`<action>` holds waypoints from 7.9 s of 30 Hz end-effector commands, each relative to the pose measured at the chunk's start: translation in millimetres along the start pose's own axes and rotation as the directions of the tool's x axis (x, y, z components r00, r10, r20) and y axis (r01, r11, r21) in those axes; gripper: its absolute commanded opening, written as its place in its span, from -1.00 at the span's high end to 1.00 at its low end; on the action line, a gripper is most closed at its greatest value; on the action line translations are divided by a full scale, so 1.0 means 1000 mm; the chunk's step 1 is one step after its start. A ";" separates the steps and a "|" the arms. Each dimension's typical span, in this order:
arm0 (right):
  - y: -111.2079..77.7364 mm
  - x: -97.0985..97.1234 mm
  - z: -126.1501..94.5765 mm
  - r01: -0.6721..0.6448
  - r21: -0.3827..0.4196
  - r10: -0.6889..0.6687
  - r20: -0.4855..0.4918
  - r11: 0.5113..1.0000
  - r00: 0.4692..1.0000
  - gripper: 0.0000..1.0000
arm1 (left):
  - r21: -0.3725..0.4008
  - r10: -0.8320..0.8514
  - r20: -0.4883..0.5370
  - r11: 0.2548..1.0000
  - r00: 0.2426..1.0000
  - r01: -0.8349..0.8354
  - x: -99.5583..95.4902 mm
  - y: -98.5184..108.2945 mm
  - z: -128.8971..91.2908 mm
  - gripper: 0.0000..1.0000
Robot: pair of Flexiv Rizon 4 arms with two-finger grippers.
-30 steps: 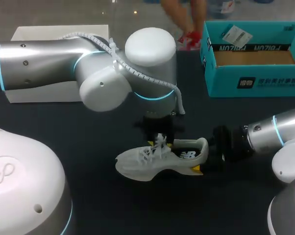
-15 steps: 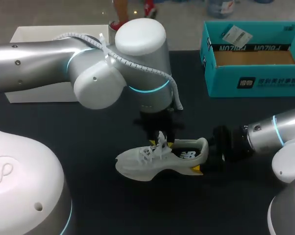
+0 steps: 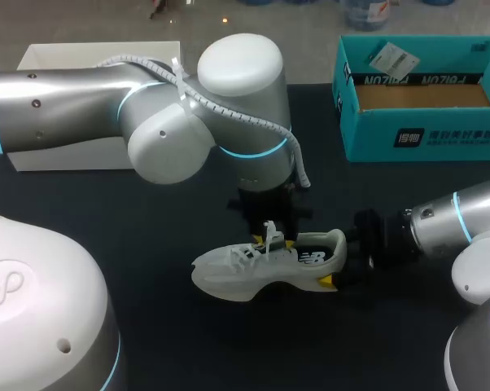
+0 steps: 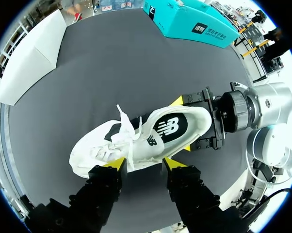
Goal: Take the shoe out of the shoebox, open the shoe tongue, remove and reinsert the insole, then place the shoe into the shoebox
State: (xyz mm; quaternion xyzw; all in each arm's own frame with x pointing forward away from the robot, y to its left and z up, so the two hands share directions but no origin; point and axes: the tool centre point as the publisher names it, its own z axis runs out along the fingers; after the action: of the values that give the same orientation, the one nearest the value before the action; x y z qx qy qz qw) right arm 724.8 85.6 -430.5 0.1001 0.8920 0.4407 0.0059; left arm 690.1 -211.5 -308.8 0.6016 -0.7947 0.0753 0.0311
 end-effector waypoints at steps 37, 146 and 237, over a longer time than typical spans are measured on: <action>-0.005 0.004 0.008 -0.001 0.006 0.001 0.001 1.000 1.000 1.00 | 0.128 -0.008 0.204 0.992 0.979 -0.019 -0.003 -0.028 0.091 -1.00; -0.005 0.004 0.008 -0.001 0.006 0.001 0.001 1.000 1.000 1.00 | 0.124 -0.121 0.294 0.988 0.948 0.088 -0.022 -0.014 -0.002 -0.47; -0.005 0.004 0.008 -0.001 0.006 0.001 0.001 1.000 1.000 1.00 | -0.168 -0.350 0.209 0.907 0.913 0.386 -0.142 0.029 0.042 1.00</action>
State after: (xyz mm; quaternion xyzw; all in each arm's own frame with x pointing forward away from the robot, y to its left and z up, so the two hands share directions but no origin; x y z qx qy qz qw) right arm 724.5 86.2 -430.3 0.0999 0.8918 0.4412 0.0058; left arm 700.2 -77.4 -365.7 0.7377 -0.6712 -0.0630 0.0364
